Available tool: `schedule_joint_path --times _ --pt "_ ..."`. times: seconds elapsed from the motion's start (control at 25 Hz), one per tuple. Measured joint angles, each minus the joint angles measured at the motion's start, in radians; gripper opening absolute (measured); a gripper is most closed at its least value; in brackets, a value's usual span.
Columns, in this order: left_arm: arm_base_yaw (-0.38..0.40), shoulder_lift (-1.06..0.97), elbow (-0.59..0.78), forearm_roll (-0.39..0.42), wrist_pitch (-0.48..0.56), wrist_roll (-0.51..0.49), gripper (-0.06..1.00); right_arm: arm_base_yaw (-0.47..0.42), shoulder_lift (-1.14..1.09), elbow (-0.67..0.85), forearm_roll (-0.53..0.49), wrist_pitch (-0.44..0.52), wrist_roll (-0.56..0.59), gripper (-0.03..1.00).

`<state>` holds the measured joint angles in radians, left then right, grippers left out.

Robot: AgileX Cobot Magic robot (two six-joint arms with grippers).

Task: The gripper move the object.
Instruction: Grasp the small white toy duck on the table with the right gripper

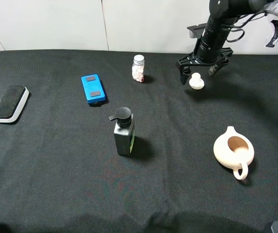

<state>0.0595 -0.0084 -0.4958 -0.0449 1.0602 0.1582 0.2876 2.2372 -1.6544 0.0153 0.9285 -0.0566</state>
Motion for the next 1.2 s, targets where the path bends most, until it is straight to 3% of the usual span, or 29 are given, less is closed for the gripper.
schedule_joint_path --times 0.96,1.2 --pt "0.000 0.000 0.000 0.000 0.000 0.000 0.99 -0.032 0.075 -0.006 0.006 -0.077 0.001 0.69" --pt "0.000 0.000 0.000 0.000 0.000 0.000 0.99 -0.032 0.075 -0.006 0.006 -0.077 0.001 0.48"
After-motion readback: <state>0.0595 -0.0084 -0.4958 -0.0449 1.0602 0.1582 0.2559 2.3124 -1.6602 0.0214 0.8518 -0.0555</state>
